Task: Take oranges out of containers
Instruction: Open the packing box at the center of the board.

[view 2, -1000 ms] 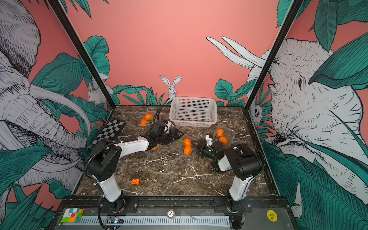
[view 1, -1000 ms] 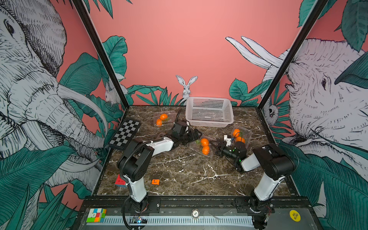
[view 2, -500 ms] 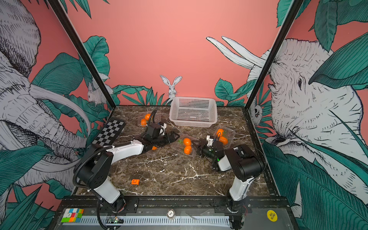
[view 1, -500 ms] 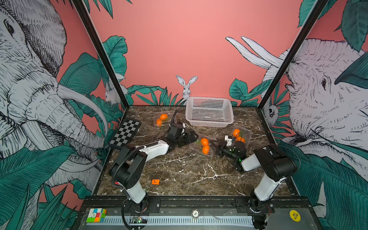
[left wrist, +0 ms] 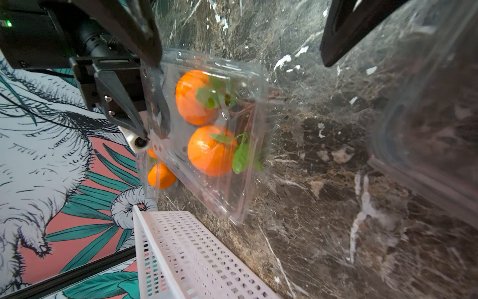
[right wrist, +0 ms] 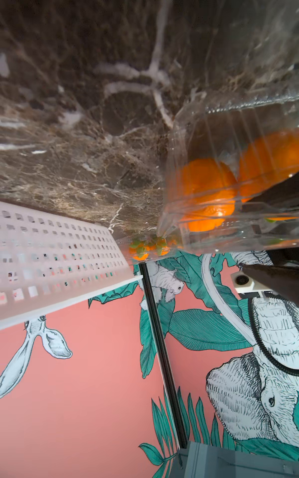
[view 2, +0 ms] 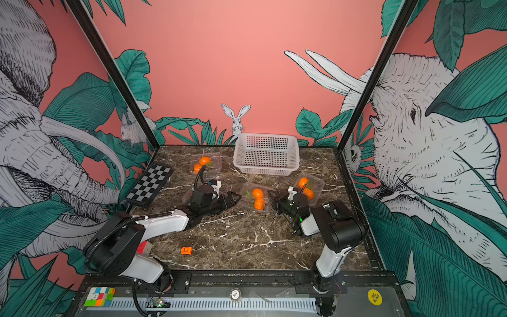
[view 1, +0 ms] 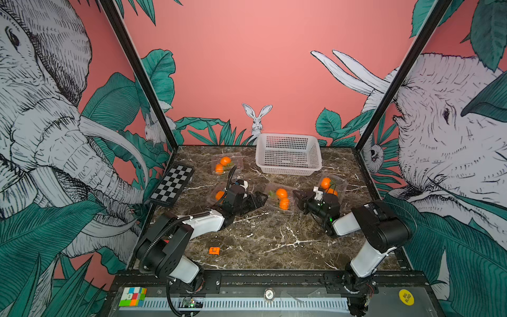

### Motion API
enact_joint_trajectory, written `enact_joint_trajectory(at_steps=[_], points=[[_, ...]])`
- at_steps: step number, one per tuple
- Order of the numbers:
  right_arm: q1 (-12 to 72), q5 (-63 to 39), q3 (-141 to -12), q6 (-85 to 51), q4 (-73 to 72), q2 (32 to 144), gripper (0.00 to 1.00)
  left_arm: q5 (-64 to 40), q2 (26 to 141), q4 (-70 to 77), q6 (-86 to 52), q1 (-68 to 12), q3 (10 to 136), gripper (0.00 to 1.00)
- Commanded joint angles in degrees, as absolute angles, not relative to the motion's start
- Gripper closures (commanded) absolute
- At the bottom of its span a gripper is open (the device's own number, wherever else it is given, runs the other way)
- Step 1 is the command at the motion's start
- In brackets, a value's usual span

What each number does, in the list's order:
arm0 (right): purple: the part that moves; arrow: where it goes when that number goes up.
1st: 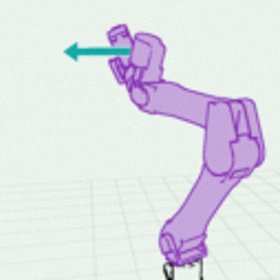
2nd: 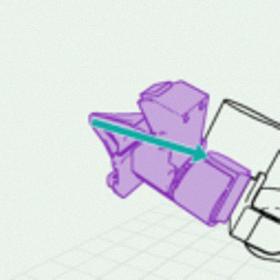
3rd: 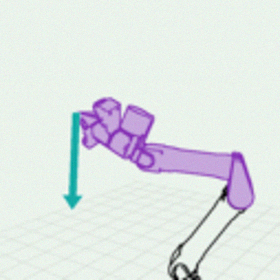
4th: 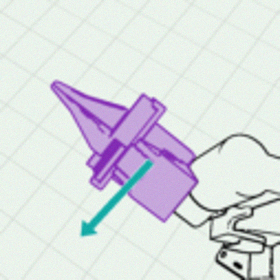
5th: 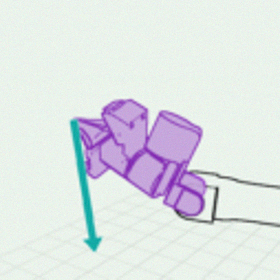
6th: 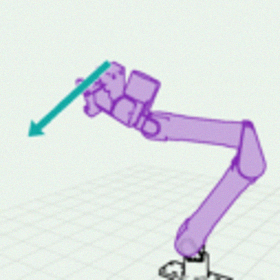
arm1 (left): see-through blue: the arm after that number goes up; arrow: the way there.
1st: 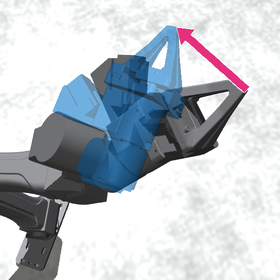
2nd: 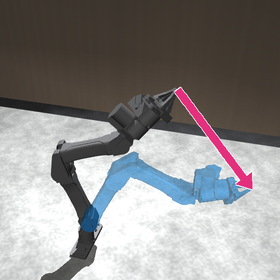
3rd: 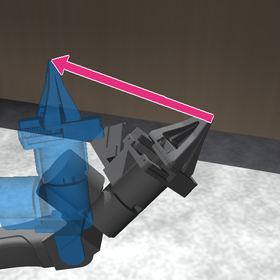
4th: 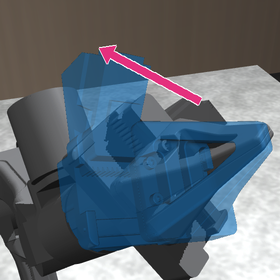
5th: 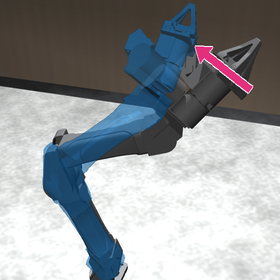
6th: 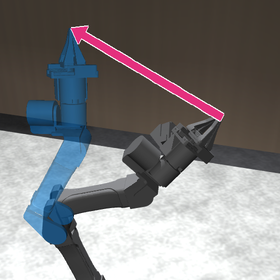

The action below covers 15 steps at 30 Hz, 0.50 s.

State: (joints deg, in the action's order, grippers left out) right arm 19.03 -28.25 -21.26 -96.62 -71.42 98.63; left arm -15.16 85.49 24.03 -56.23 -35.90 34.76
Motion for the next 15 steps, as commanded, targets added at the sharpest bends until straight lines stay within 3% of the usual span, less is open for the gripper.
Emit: enact_joint_trajectory(at_steps=[1,15], points=[[19.0,-25.9,-21.0,-99.8,-73.8,99.4,0.68,-12.9,85.0,29.7,-58.3,-37.3,32.7,0.04],[19.4,-21.1,-20.7,-103.1,-72.0,96.9,0.71,-6.0,91.7,45.2,-65.2,-45.1,26.0,0.15]])
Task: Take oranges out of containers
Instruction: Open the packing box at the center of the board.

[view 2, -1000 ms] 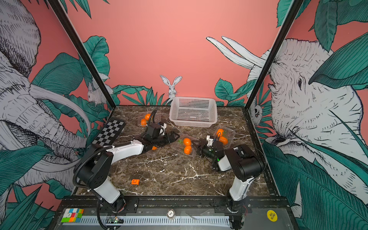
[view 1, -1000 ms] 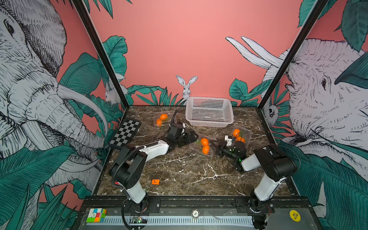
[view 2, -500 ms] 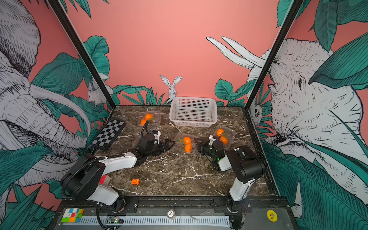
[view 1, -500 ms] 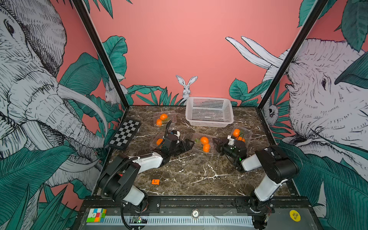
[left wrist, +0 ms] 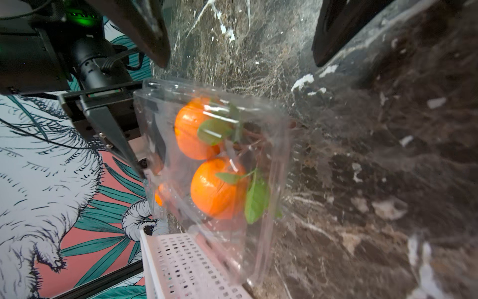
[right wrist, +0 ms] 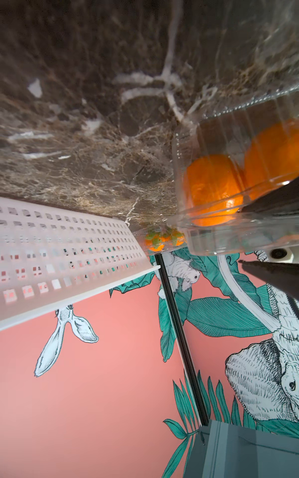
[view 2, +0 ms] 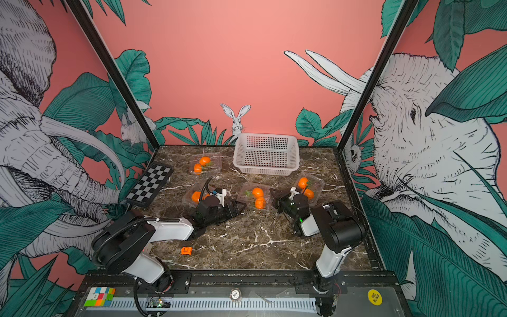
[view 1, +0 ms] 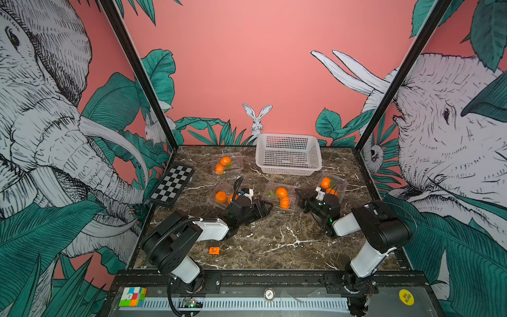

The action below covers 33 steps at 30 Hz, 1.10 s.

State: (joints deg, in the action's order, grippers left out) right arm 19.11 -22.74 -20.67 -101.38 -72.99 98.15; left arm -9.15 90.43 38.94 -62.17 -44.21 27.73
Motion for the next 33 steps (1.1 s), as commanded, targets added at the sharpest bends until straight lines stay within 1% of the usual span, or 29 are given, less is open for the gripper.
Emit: enact_joint_trajectory(at_steps=[1,8,16,25,33], points=[[19.5,-21.0,-20.8,-103.1,-71.9,96.8,0.71,-5.4,92.3,46.1,-65.8,-45.4,25.6,0.16],[19.9,-19.9,-20.4,-103.1,-71.6,96.7,0.71,-0.7,96.5,53.0,-70.5,-46.9,23.0,0.21],[21.4,-19.2,-20.4,-103.2,-72.7,98.2,0.71,2.5,102.8,60.5,-74.8,-48.6,23.6,0.22],[22.7,-19.2,-20.0,-103.1,-74.6,100.0,0.71,4.3,103.4,60.0,-75.4,-48.7,23.5,0.22],[23.1,-19.7,-19.7,-103.9,-76.1,100.4,0.71,6.0,105.0,60.3,-76.1,-48.7,23.6,0.24]])
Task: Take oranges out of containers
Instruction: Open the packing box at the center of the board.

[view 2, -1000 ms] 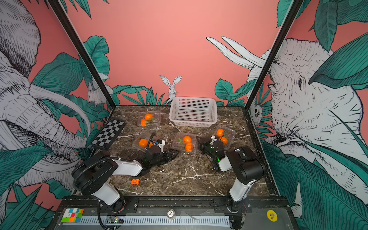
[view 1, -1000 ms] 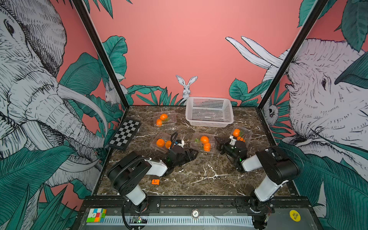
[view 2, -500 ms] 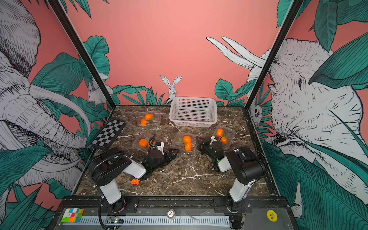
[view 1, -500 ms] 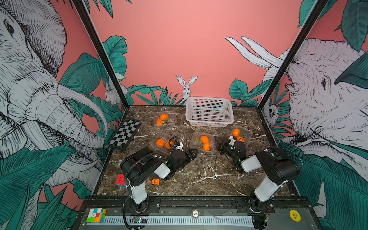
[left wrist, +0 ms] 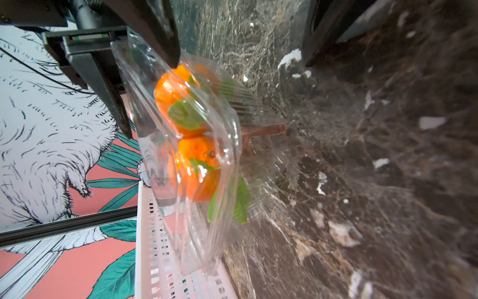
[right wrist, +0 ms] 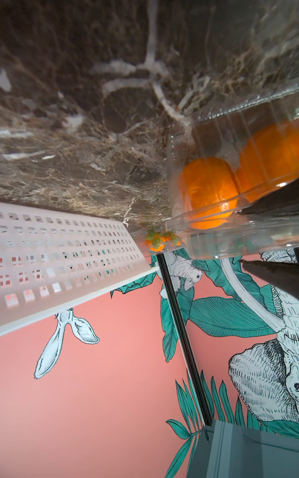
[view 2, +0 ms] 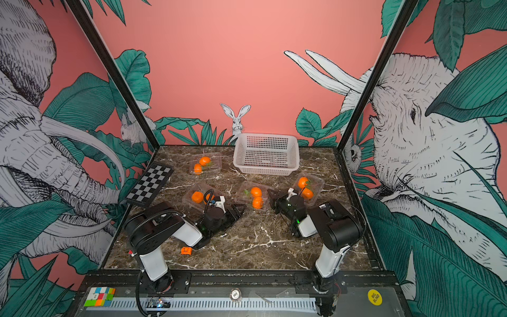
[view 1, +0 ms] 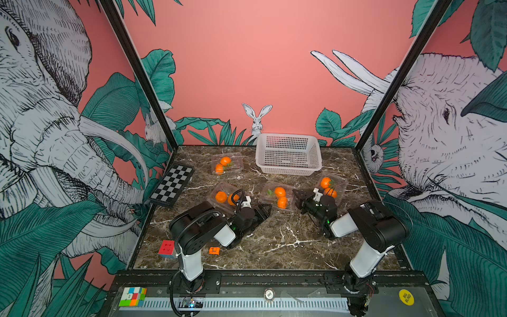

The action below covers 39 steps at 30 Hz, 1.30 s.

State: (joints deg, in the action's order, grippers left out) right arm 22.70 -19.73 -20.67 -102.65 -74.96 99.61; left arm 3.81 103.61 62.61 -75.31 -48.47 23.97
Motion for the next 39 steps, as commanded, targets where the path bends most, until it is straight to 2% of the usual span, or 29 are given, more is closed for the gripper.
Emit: enact_joint_trajectory(at_steps=[1,10,29,39], points=[[23.2,-19.9,-19.8,-103.8,-75.9,100.3,0.71,6.1,105.2,60.2,-76.1,-48.7,23.8,0.25],[24.2,-21.4,-20.2,-103.1,-75.1,99.6,0.66,7.2,106.4,59.3,-76.6,-48.7,24.3,0.29],[24.9,-23.2,-19.0,-100.0,-73.3,99.4,0.65,10.5,109.5,59.6,-78.6,-48.7,25.7,0.27],[26.0,-26.3,-21.1,-96.7,-71.9,99.6,0.61,9.4,111.0,58.9,-78.0,-48.7,27.2,0.28]])
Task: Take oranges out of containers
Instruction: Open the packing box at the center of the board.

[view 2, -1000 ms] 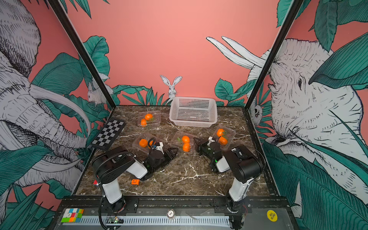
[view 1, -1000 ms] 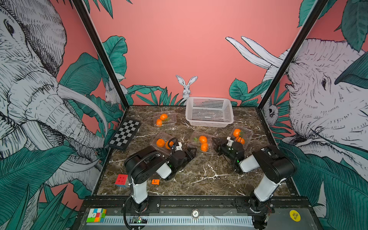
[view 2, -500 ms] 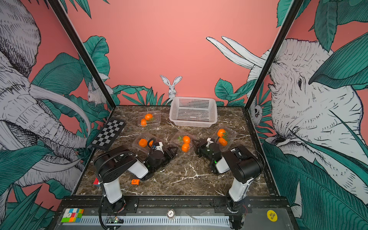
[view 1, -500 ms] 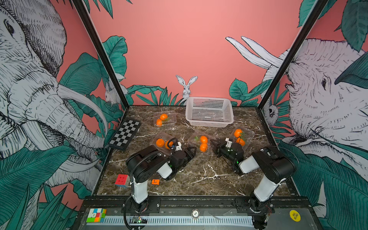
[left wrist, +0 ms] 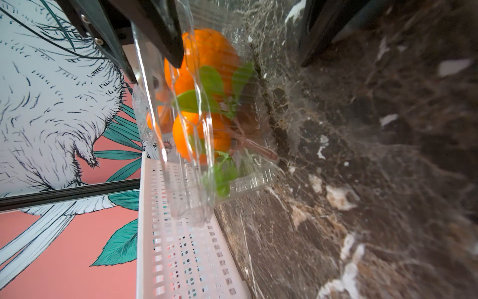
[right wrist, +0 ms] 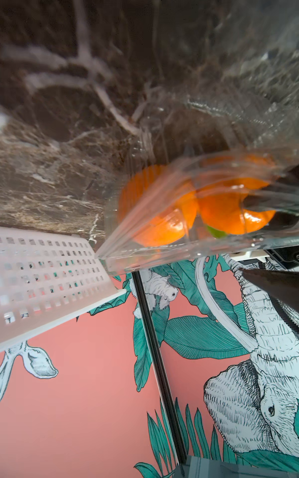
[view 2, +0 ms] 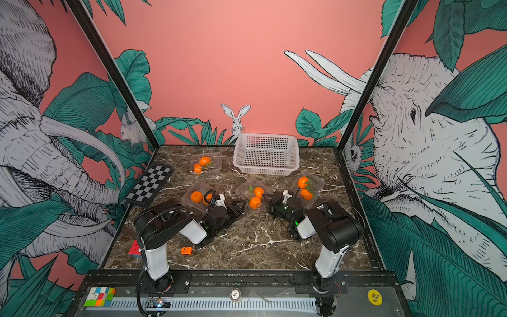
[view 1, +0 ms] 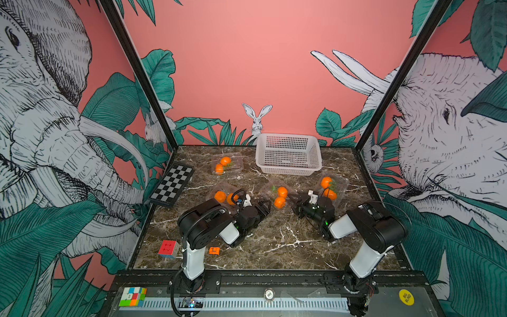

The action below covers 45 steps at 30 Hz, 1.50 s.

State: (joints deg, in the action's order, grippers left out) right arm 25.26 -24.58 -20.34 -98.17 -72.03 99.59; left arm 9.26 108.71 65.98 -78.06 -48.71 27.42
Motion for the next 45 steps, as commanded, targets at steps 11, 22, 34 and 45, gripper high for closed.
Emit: enact_joint_trajectory(at_steps=[11,22,34,45], points=[[27.6,-27.1,-22.9,-96.0,-76.8,101.4,0.54,8.3,112.7,59.1,-77.9,-48.7,28.0,0.35],[29.7,-24.1,-24.5,-98.1,-80.7,102.7,0.53,7.7,113.7,59.7,-78.1,-48.9,28.0,0.37],[31.3,-19.0,-27.4,-104.4,-80.8,104.2,0.53,7.3,113.9,59.4,-77.9,-49.2,27.8,0.42],[31.5,-15.4,-30.6,-111.3,-80.8,104.6,0.55,6.1,114.1,57.9,-77.6,-49.3,28.8,0.44]])
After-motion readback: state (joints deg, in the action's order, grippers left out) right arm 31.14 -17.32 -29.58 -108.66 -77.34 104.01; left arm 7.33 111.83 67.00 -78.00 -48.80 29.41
